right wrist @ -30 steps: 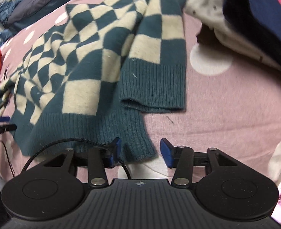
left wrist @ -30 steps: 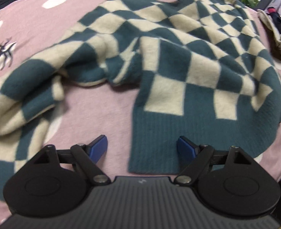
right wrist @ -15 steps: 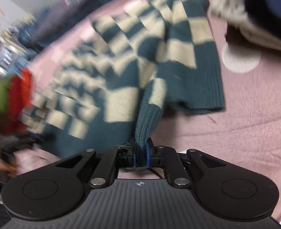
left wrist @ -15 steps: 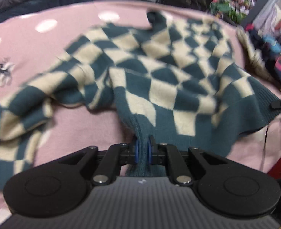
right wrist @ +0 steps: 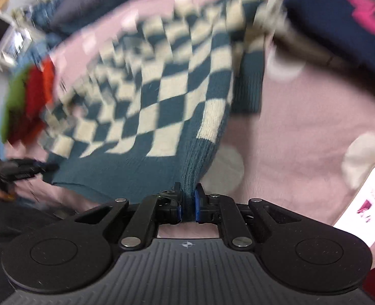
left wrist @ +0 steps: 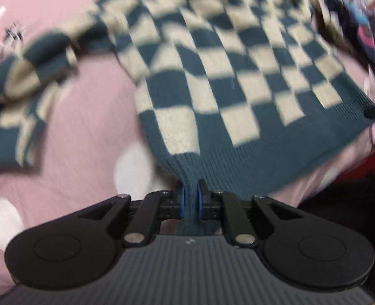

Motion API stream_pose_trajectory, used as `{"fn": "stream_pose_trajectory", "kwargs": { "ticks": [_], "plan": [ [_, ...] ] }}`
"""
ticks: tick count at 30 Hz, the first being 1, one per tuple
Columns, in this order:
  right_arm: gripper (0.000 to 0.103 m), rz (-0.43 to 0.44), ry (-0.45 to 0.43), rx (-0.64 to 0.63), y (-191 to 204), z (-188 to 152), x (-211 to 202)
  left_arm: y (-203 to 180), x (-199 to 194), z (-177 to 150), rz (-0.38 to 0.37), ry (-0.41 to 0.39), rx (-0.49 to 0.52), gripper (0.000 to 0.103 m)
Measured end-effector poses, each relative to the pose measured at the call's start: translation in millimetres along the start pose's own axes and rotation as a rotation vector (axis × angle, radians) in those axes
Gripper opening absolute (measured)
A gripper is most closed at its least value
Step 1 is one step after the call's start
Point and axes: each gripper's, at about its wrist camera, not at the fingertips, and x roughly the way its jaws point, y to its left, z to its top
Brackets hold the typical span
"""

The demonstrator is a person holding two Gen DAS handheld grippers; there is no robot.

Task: Fold small clothes

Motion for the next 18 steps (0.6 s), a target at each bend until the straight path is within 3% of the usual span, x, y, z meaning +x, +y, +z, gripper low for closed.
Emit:
{"fn": "stream_pose_trajectory", "kwargs": {
  "ticks": [2,4,6,8,10,12,14,18],
  "plan": [
    [0.024,-0.020,0.050,0.004,0.2,-7.4,28.0,-0.2,14.5,-13.3,0.043,0.051,-0.016,0.010],
    [0.035,-0.063,0.076,0.050,-7.8,-12.9,42.5,4.7,20.6,-20.2,0.048,0.083,-0.051,0.016],
    [0.044,-0.112,0.069,0.071,-13.6,-13.4,40.5,11.5,11.1,-20.4,0.045,0.062,-0.099,0.033],
    [0.049,-0.113,0.017,0.072,-17.4,-7.7,24.9,21.6,-4.6,-14.1,0.059,0.011,-0.145,0.050],
    [0.055,-0.134,-0.065,0.058,-22.1,0.3,7.2,34.2,-24.1,-0.8,0.085,-0.068,-0.199,0.059],
    [0.063,-0.174,-0.148,0.052,-25.1,12.2,-4.2,47.5,-37.8,16.5,0.109,-0.150,-0.243,0.081],
    [0.067,-0.192,-0.191,0.066,-32.0,27.2,-8.9,58.5,-41.3,38.3,0.164,-0.206,-0.274,0.090],
    [0.067,-0.193,-0.235,0.056,-28.5,48.7,-11.4,79.2,-28.4,80.4,0.240,-0.262,-0.375,0.091]
  ]
}}
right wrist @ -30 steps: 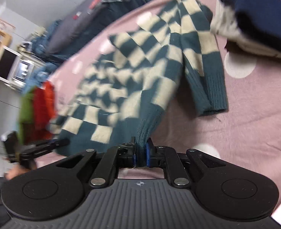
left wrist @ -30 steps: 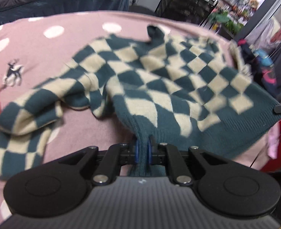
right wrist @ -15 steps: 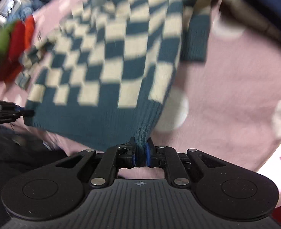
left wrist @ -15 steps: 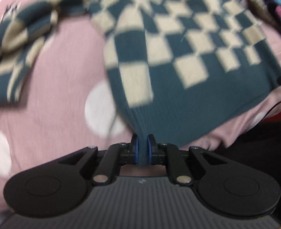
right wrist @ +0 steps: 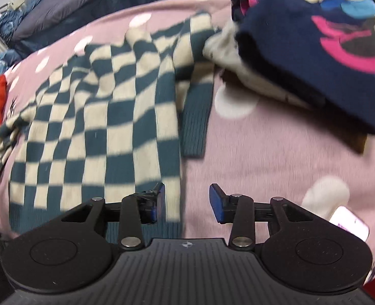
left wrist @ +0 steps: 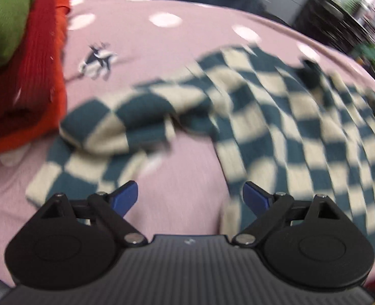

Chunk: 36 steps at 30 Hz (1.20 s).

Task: Fold small clothes

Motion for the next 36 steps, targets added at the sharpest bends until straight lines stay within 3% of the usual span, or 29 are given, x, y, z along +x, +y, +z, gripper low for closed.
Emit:
{"fn": "stream_pose_trajectory", "kwargs": {
  "ticks": [3,7,9,13,16,18,21,25,28,29,30,32,34,36],
  "plan": [
    [0.068,0.039,0.004,-0.019,15.5,0.4,2.9,-1.5,26.2,19.3,0.074,0.002,-0.043,0.091],
    [0.068,0.077,0.030,-0.005,30.8,-8.4,7.6,13.5,51.5,28.9,-0.083,0.002,-0.292,0.090],
    [0.068,0.087,0.051,0.026,35.8,-13.0,9.0,16.1,52.8,28.0,-0.016,0.001,-0.375,0.090],
    [0.068,0.083,0.039,0.040,42.8,-18.9,4.0,27.5,33.2,15.0,0.062,-0.035,-0.310,0.090],
    [0.068,0.108,0.001,0.008,50.4,-17.1,-1.7,43.6,17.9,-1.6,0.174,-0.003,-0.191,0.090],
    [0.068,0.145,-0.028,-0.057,64.1,-11.2,-2.8,60.7,6.4,-17.3,0.223,0.004,-0.187,0.089],
    [0.068,0.192,-0.008,-0.153,99.7,3.5,10.9,95.5,-7.1,-40.2,0.258,-0.013,-0.318,0.089],
    [0.068,0.273,0.018,-0.244,146.1,13.2,28.0,137.4,-4.3,-62.5,0.154,-0.060,-0.604,0.089],
    [0.068,0.303,0.038,-0.310,170.1,11.7,32.5,144.0,3.5,-66.6,0.158,-0.096,-0.685,0.082],
    [0.068,0.309,0.043,-0.327,174.6,10.6,32.8,140.8,3.1,-65.4,0.141,-0.134,-0.668,0.066],
    [0.068,0.308,0.048,-0.338,176.9,9.2,33.8,138.4,4.4,-62.6,0.105,-0.151,-0.648,0.041],
    [0.068,0.295,0.059,-0.329,174.9,8.4,34.0,132.0,10.0,-54.0,0.066,-0.131,-0.655,0.029],
    [0.068,0.279,0.067,-0.296,166.5,8.2,33.9,127.5,8.0,-49.2,0.052,-0.151,-0.661,0.010],
    [0.068,0.265,0.067,-0.266,158.9,7.5,33.0,130.2,-2.9,-45.7,0.050,-0.193,-0.650,0.009]
  ]
}}
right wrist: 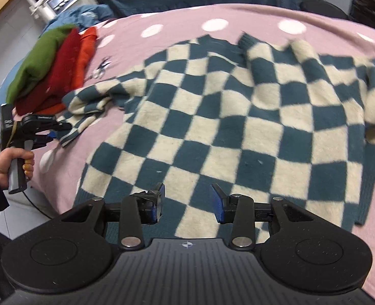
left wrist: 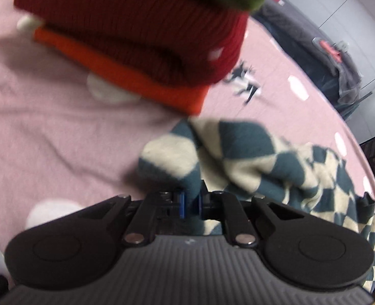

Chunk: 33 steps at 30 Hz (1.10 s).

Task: Fold small clothes

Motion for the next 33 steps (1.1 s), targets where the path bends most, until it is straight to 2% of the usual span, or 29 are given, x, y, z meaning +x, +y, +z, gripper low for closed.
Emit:
{"fn": "stream_pose_trajectory", "kwargs": {
  "ticks": [2,5,7,9,11,14,17,24,26,28,31,32,33],
  "plan": [
    [0.068,-0.014,-0.007,0.019,-2.9,-3.4,-3.6,12.1,-18.2,11.7,0.001,-0.055,-0.040,0.009],
    [0.068,-0.019,-0.017,0.048,-9.9,-8.2,-7.1,40.6,-58.5,36.7,0.103,-0.157,-0.064,0.008],
    [0.065,-0.012,-0.018,0.069,-14.5,-10.7,-7.5,54.6,-84.0,53.1,0.127,-0.201,-0.044,0.008],
    [0.062,-0.003,-0.019,0.083,-18.0,-11.8,-7.2,51.4,-97.4,64.9,0.118,-0.185,0.017,0.008],
    [0.062,0.006,-0.018,0.094,-20.4,-11.9,-5.8,30.1,-101.9,66.0,0.097,-0.173,0.101,0.008],
    [0.062,0.014,-0.017,0.097,-21.8,-10.4,-3.5,-15.3,-94.8,58.8,0.039,-0.164,0.185,0.009],
    [0.062,0.021,-0.023,0.089,-22.4,-10.3,-4.5,-73.6,-70.9,44.8,-0.091,-0.112,0.184,0.009],
    [0.062,-0.001,-0.047,0.143,-39.1,-21.9,-18.8,-281.1,-28.5,-3.6,-0.459,0.019,0.430,0.009],
    [0.062,-0.015,-0.056,0.183,-48.0,-29.1,-24.7,-336.4,-22.0,-29.8,-0.515,0.059,0.545,0.009],
    [0.062,-0.029,-0.064,0.227,-57.2,-37.0,-30.2,-375.9,-15.6,-60.8,-0.565,0.115,0.607,0.009],
    [0.062,-0.057,-0.082,0.279,-68.8,-46.9,-39.2,-415.4,-3.3,-110.8,-0.574,0.199,0.688,0.010],
    [0.062,-0.064,-0.088,0.293,-72.1,-49.3,-41.8,-422.1,2.0,-126.5,-0.550,0.219,0.710,0.019],
    [0.062,-0.070,-0.093,0.306,-75.2,-51.1,-44.0,-428.0,10.0,-141.6,-0.528,0.257,0.741,0.043]
  ]
}}
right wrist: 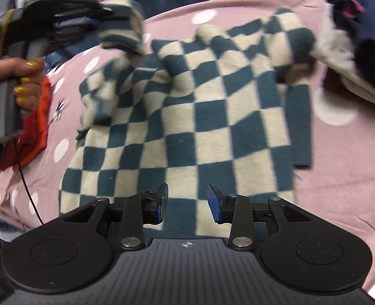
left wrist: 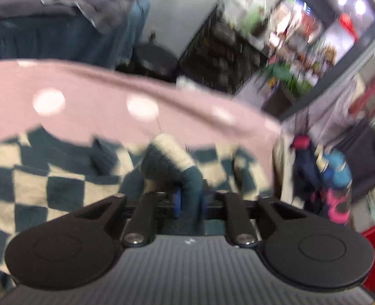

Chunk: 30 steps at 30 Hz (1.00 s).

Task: Fold small clothes

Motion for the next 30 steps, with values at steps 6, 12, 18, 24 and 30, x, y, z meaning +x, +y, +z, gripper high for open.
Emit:
{"fn": "stream_pose_trajectory", "kwargs": {
  "ticks": [6,12,18,24,30],
  "plan": [
    [0.062,-0.035,-0.019,-0.001,-7.4,7.4,0.4,6.1,18.3,-54.0,0.108,0.227,0.092,0.094],
    [0.063,-0.053,-0.090,-0.106,3.3,40.9,13.9,78.9,-26.4,-72.6,0.334,0.150,0.055,0.095],
    [0.073,-0.169,-0.146,-0.322,38.7,80.1,56.6,145.1,-66.9,-105.1,0.652,0.140,0.103,0.095],
    [0.066,-0.352,-0.052,-0.501,54.5,90.4,109.1,175.8,-84.8,-121.2,0.653,0.147,0.022,0.095],
    [0.006,-0.386,-0.086,-0.504,46.0,95.6,106.3,164.0,-65.8,-111.3,0.652,0.127,0.136,0.095]
  ]
}}
